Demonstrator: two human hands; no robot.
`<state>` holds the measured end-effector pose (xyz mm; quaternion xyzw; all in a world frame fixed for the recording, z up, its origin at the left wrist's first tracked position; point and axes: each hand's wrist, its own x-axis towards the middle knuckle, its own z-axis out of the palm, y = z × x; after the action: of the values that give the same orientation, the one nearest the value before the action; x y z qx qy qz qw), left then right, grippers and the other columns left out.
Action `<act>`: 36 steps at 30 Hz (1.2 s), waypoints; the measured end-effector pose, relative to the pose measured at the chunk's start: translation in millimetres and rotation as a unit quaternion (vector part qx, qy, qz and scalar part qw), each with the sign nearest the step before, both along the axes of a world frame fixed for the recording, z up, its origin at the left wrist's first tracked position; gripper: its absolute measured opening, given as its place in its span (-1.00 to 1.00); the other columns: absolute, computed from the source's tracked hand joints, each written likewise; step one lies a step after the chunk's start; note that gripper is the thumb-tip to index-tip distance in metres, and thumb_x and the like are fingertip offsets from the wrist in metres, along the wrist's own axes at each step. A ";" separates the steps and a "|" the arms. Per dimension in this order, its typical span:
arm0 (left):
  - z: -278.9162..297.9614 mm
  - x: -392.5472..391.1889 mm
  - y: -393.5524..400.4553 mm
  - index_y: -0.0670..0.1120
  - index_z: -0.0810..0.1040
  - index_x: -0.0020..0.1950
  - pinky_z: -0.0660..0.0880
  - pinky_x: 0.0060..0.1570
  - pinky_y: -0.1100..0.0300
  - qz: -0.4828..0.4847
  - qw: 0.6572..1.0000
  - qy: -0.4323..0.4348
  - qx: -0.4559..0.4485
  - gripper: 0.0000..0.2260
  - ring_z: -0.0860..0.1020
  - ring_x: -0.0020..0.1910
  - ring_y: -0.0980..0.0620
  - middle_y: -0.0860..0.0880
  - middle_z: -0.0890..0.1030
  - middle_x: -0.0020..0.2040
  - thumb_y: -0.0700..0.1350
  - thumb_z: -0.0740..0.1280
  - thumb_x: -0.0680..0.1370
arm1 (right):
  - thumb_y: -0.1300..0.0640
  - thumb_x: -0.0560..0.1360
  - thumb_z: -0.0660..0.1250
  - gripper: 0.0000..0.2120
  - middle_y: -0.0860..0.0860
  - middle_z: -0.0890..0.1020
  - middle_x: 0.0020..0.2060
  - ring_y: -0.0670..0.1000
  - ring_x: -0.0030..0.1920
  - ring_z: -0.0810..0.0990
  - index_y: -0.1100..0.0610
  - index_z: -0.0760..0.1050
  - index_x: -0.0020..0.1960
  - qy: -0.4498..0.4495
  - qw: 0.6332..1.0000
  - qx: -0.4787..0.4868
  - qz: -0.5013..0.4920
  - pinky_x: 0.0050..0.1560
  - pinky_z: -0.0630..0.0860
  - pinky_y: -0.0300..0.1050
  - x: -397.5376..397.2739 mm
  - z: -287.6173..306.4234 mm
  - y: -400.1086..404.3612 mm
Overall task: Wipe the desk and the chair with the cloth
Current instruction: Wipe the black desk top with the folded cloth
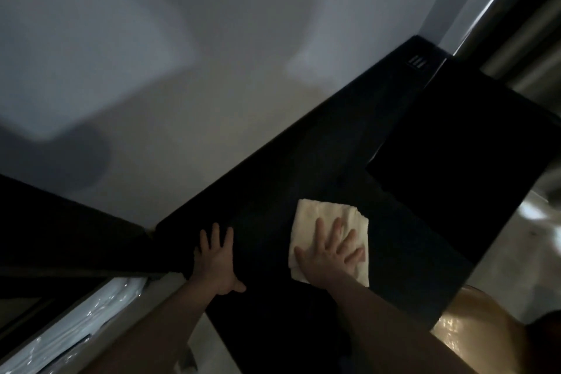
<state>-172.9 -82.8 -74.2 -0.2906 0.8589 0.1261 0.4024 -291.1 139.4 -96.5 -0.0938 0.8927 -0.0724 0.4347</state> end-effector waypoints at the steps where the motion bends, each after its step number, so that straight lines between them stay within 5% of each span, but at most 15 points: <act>1: -0.3 -8.2 2.7 0.02 -0.30 0.70 0.09 0.61 -0.25 -0.018 0.999 0.030 0.008 0.34 -0.21 0.66 -0.33 -0.12 -0.34 0.68 0.26 0.65 0.30 | -0.45 0.60 0.00 -0.09 0.14 -0.63 0.52 0.40 0.53 -0.58 -0.14 -0.53 0.62 -0.002 1.000 0.003 -0.001 0.47 -0.42 0.55 -15.6 -1.0 3.8; 11: -9.4 -57.1 36.3 0.17 -0.49 0.61 0.55 0.32 -0.14 0.031 0.999 0.004 0.026 0.38 -0.24 0.62 -0.43 -0.04 -0.51 0.61 0.06 0.69 0.35 | -0.47 0.57 0.02 -0.07 0.13 -0.61 0.54 0.40 0.54 -0.56 -0.16 -0.50 0.63 0.026 1.000 0.014 -0.004 0.45 -0.46 0.54 -131.4 -6.5 25.4; 17: -9.3 -60.6 38.3 0.20 -0.51 0.59 0.51 0.35 -0.14 0.055 0.998 0.006 0.033 0.39 -0.24 0.62 -0.44 -0.03 -0.52 0.60 0.03 0.69 0.36 | -0.47 0.58 0.00 -0.07 0.14 -0.62 0.53 0.41 0.54 -0.56 -0.14 -0.52 0.63 0.045 0.999 0.010 0.001 0.45 -0.46 0.54 -149.4 -5.5 25.6; 25: -9.2 -63.3 34.1 0.25 -0.55 0.52 0.31 0.44 -0.43 0.064 0.997 0.004 0.052 0.45 -0.32 0.58 -0.50 0.00 -0.59 0.55 0.02 0.73 0.28 | -0.48 0.59 -0.06 -0.09 0.16 -0.61 0.53 0.40 0.56 -0.53 -0.10 -0.55 0.62 0.056 0.998 0.016 0.009 0.48 -0.44 0.51 -103.4 -8.5 40.4; 29: -7.9 -61.3 32.4 0.29 -0.50 0.55 0.38 0.42 -0.38 0.065 0.997 0.004 0.046 0.44 -0.32 0.59 -0.46 0.03 -0.59 0.55 -0.02 0.74 0.28 | -0.48 0.59 -0.03 -0.06 0.15 -0.61 0.54 0.39 0.56 -0.53 -0.10 -0.54 0.62 0.045 0.999 0.015 0.005 0.50 -0.42 0.50 -88.0 -6.8 55.3; 36: 13.3 -109.3 31.4 0.10 -0.33 0.68 0.37 0.47 -0.31 -0.025 0.997 -0.067 -0.024 0.28 -0.07 0.63 -0.45 -0.13 -0.26 0.70 0.21 0.63 0.37 | -0.48 0.55 0.06 0.01 0.12 -0.65 0.51 0.37 0.54 -0.58 -0.08 -0.54 0.62 0.006 0.999 0.012 -0.052 0.47 -0.48 0.49 -120.1 -4.4 63.3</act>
<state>-282.3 -51.4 -60.9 -0.2864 0.8395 0.0758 0.4555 -411.2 202.8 -100.9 -0.0431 0.8996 -0.0839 0.4265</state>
